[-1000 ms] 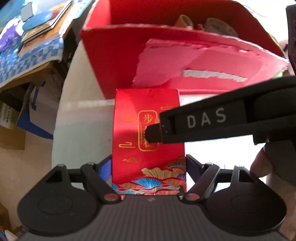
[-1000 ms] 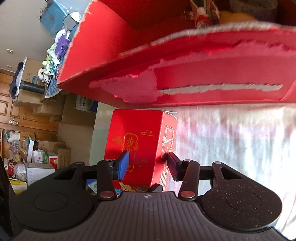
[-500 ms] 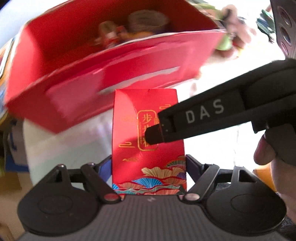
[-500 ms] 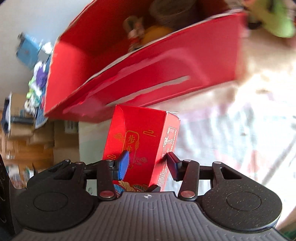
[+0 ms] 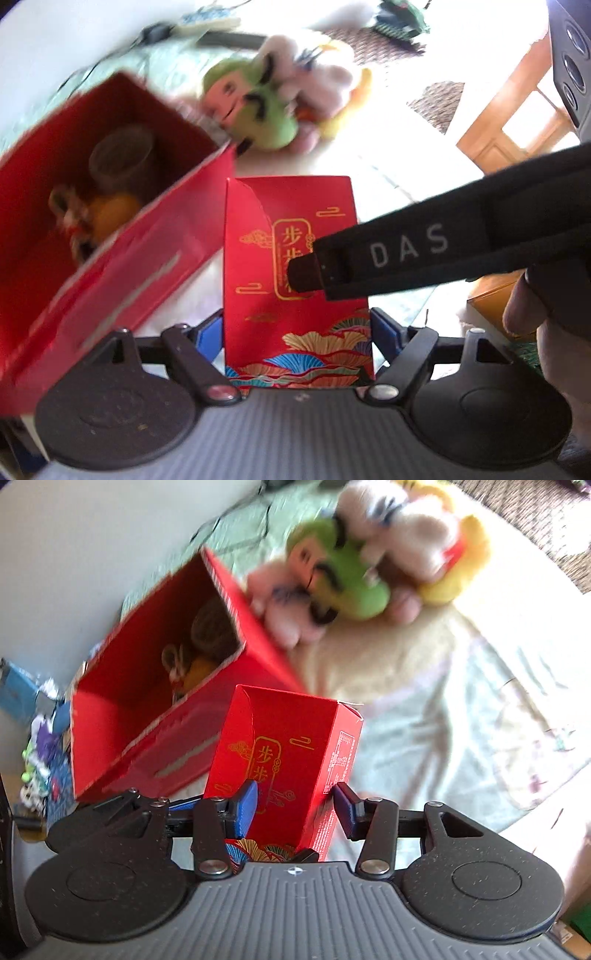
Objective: Organize objects
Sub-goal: 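Lift the red gift box and carry it over the red box, then lower the red gift box into the red box beside the cable bundle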
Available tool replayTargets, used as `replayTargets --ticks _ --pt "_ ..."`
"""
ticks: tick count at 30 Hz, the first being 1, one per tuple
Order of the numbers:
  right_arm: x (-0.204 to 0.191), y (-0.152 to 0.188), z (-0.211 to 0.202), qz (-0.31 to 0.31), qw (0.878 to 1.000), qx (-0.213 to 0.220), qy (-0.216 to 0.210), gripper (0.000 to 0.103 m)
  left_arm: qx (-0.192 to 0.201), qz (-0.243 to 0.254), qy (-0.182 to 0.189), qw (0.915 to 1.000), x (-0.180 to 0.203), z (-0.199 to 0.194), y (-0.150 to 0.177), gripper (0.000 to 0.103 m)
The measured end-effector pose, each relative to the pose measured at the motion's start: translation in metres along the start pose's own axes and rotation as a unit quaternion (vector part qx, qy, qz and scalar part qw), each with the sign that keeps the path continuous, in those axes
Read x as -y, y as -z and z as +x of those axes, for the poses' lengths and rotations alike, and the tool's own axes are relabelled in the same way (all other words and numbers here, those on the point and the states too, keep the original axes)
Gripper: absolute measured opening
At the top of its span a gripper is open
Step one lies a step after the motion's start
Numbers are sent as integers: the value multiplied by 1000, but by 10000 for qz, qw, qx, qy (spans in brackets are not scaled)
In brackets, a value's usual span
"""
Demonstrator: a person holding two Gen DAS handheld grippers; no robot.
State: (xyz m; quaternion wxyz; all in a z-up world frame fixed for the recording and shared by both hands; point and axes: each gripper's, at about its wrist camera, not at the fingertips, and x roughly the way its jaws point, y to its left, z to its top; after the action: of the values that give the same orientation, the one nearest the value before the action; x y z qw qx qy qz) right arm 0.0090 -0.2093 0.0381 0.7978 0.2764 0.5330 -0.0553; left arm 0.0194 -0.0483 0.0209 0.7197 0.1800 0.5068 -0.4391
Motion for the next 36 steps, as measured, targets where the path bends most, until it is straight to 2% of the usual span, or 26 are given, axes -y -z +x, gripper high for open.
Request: replayTargets --ticks 7,13,19,25,36 --pt "0 -16 -42 -321 9961 793 231 49 578 264 27 9980 17 -25 -26 79" --pt "-12 -43 -53 -680 9907 1180 24 49 1042 56 -208 9943 11 -45 -46 79" --pt "-31 -55 -55 -1075 9836 1433 -197 49 1359 -181 -655 9884 5 -61 -49 79" --pt "-59 -63 -44 -1431 9778 1460 -470 49 1476 -640 -870 9831 -23 -73 -49 79" --pt "-127 -74 -4 -2079 9640 1224 -1116 49 1643 -1343 -1565 9646 -84 -97 -23 79"
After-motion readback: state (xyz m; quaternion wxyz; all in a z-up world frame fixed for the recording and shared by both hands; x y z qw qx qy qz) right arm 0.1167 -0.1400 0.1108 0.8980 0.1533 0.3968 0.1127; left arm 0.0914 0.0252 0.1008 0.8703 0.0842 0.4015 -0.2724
